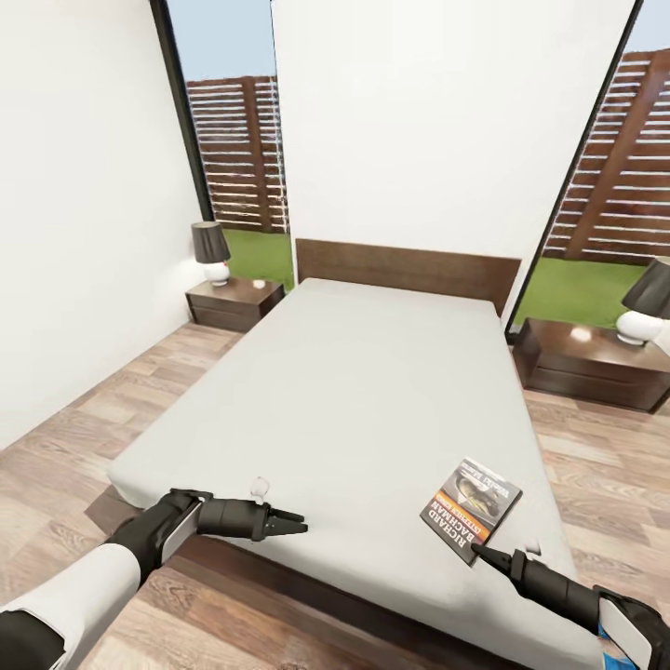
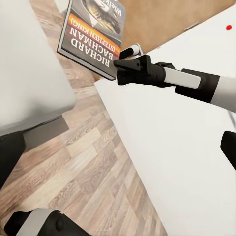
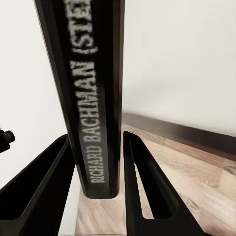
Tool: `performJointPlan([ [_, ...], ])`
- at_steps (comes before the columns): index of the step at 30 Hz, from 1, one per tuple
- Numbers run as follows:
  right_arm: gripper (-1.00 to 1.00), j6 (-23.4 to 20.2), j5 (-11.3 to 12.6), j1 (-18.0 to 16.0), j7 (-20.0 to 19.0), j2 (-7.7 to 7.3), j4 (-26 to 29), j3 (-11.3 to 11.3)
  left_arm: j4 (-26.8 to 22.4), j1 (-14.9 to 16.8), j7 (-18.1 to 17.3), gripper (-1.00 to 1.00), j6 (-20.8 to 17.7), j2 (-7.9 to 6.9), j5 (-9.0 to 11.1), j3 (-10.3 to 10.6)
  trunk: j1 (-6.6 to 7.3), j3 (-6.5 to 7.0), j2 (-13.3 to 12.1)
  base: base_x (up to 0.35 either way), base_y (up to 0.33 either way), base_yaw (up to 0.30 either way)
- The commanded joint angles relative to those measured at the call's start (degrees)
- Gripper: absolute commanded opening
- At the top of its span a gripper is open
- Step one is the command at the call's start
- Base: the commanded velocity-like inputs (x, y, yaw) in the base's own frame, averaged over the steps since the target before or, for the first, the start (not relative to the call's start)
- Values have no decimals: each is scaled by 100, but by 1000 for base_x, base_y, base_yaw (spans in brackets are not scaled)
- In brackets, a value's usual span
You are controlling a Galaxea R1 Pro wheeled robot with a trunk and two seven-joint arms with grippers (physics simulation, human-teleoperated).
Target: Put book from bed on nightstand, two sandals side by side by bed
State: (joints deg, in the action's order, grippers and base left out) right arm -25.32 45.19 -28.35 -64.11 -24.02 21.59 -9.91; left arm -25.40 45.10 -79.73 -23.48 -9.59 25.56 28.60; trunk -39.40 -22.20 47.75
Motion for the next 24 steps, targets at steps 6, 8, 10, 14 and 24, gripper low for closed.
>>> performJointPlan([
  [6,-100,-52,69,-3,-5,-6,3,-28,0,7,-8,100,-60,-3,46,40,131,101,-237,0,0,264],
  [8,-100,-52,69,-3,-5,-6,3,-28,0,7,-8,100,-60,-4,46,40,175,137,-317,0,0,264],
  [10,-100,-52,69,-3,-2,-6,5,-28,0,7,-8,100,-60,-5,46,40,219,173,-397,0,0,264],
  [14,-100,-52,69,-3,-1,-6,4,-28,0,7,-8,100,-60,-4,46,40,307,245,-558,0,0,264],
  [24,-100,-52,69,-3,-1,-6,3,-28,0,7,-8,100,-60,-4,46,40,527,425,-959,0,0,264],
])
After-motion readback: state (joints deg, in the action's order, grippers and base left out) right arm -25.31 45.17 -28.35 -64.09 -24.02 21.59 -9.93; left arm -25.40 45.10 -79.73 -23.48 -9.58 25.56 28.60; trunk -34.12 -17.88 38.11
